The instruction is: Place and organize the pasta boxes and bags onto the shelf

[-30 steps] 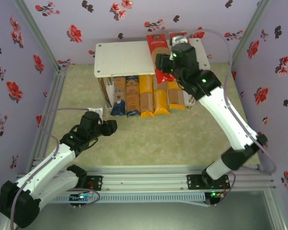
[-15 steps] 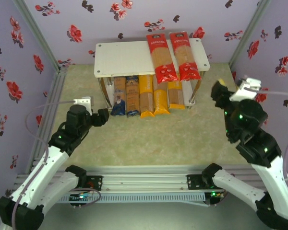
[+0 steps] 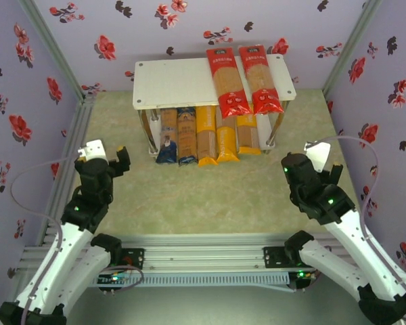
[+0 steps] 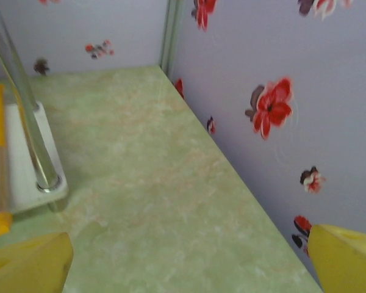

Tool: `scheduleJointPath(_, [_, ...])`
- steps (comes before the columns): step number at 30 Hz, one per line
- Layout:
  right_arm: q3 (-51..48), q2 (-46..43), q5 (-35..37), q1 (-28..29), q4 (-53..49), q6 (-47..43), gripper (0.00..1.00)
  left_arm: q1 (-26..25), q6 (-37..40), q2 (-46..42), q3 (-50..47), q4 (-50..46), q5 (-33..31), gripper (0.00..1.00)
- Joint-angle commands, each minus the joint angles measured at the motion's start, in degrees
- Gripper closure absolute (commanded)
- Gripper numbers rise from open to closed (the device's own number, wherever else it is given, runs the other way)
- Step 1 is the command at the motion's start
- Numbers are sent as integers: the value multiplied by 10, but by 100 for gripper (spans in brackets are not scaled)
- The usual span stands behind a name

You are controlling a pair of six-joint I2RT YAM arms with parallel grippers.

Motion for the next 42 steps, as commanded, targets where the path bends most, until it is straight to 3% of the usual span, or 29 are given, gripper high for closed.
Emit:
scheduleJointPath(1, [-21,8,-65,-51,36,22,1,18,55,-16,-64,87,-77,1])
scheduleJointPath(4, [-52,19,-125,-108,73,18,1,33,79,2,-151,246,-70,0])
scheduleJointPath(8, [-104,26,-207,-169,141,19,1,59,96,127,-286,580,-47,1])
scheduleJointPath(15, [-146,58,-240,-219,211,10,1,82,164,422,-268,822,12,0])
scheduleJointPath(20, [-167,113,-251,-248,287,-5,1,107,180,535,-220,854,61,1])
scheduleJointPath(22, [-170,141,-245,-260,320,-18,1,114,169,520,-214,813,85,1])
scheduleJointPath(25, [-177,189,-240,-274,389,-47,1,133,173,570,-214,864,135,0])
scheduleJointPath(27, [-187,220,-236,-278,453,-71,1,136,172,541,-195,778,170,0])
scheduleJointPath(31, [-224,265,-246,-282,614,-117,1,144,172,546,-185,771,182,1])
scheduleJointPath(35, [-308,324,-243,-296,867,-135,1,145,169,546,-178,757,183,0])
scheduleJointPath(38, [-335,358,-224,-305,945,-134,1,146,169,545,-177,754,183,0])
scheduleJointPath(42, [-358,373,-258,-319,1000,-121,1,146,169,545,-178,754,183,0])
